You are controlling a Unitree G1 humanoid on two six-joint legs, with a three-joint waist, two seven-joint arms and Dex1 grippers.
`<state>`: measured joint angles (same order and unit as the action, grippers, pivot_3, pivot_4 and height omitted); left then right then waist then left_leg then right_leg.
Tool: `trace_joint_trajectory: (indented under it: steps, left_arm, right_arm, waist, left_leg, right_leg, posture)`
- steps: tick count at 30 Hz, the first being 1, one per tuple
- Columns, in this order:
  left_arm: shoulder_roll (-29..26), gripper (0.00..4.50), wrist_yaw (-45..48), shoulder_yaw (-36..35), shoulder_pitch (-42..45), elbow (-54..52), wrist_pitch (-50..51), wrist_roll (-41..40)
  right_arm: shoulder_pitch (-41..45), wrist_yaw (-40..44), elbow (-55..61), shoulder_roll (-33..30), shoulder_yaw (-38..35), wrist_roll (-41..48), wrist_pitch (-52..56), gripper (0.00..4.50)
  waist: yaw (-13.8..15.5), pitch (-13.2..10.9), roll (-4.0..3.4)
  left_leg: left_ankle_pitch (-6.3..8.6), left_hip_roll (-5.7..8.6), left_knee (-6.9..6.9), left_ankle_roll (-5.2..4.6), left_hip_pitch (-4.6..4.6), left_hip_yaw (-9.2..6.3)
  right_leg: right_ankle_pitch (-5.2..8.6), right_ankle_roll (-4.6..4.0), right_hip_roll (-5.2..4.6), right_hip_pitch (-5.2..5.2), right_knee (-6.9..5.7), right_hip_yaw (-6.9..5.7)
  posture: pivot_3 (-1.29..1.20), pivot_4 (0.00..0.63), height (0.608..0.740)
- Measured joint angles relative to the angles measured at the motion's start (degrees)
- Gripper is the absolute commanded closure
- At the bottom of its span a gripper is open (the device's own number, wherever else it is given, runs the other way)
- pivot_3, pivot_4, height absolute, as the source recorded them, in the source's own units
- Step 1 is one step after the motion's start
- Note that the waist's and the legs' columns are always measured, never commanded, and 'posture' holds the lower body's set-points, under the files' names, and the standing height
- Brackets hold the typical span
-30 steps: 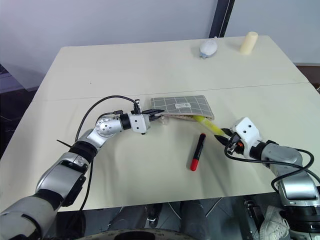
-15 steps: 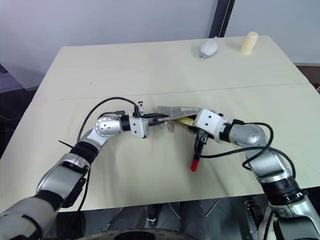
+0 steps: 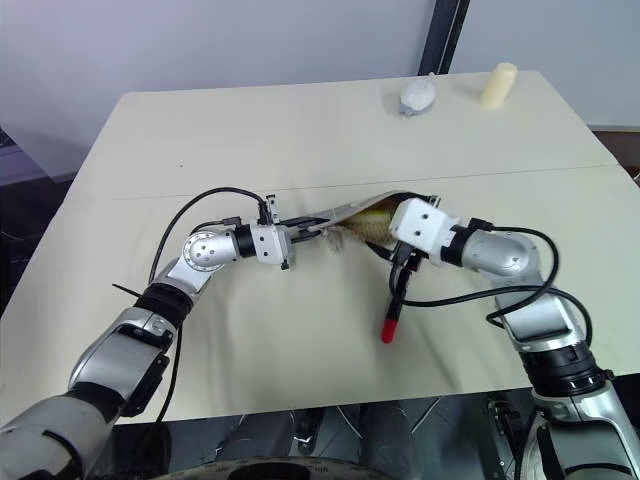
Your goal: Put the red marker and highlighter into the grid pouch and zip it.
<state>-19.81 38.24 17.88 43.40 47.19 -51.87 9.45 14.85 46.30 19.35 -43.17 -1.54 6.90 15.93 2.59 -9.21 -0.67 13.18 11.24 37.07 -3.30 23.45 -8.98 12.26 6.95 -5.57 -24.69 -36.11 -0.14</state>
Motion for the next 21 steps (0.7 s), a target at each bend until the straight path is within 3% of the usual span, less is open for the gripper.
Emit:
trace_joint_trajectory:
  steps: [5, 10, 15, 21]
  left_arm:
    - [-1.33, 4.5, -2.74, -0.92, 0.02, 0.43, 0.58, 1.58]
    - [-1.36, 4.5, -5.48, -0.87, -0.03, 2.08, 0.55, 3.8]
    - [-0.17, 4.5, -6.53, -0.68, 0.23, 3.68, 0.5, 5.05]
    - [0.9, 4.5, -6.85, -0.64, 1.28, 4.62, 0.28, 5.87]
  right_arm:
    - [-11.55, -4.12, 13.12, 3.31, -6.73, 7.91, 12.59, 0.06]
    - [-23.6, -15.26, 23.51, 9.49, -3.16, 7.28, 25.78, 0.06]
    - [-24.84, -26.23, 27.98, 16.08, -1.62, 5.14, 38.94, 0.06]
    - [-23.74, -30.71, 29.07, 22.09, -2.27, 6.66, 47.33, 0.06]
  waist:
    - [-0.26, 0.0, 0.0]
    - [-0.18, 0.01, -0.01]
    - [-0.22, 0.02, 0.0]
    - [-0.23, 0.02, 0.01]
  left_leg:
    - [0.16, 0.0, 0.01, -0.25, 0.02, 0.07]
    - [0.15, -0.03, -0.01, -0.24, 0.0, 0.05]
    - [0.14, -0.02, 0.07, -0.23, -0.02, 0.05]
    - [0.13, -0.02, 0.03, -0.22, -0.02, 0.03]
  right_leg:
    - [-0.01, 0.0, -0.02, -0.02, 0.01, 0.05]
    - [0.0, 0.0, 0.01, -0.08, -0.1, 0.04]
    - [0.0, 0.0, 0.05, -0.05, -0.09, 0.06]
    - [0.0, 0.01, 0.04, -0.07, -0.08, 0.04]
  posture:
    - [0.0, 0.15, 0.739]
    - [0.0, 0.15, 0.739]
    - [0.0, 0.15, 0.739]
    - [0.0, 0.15, 0.739]
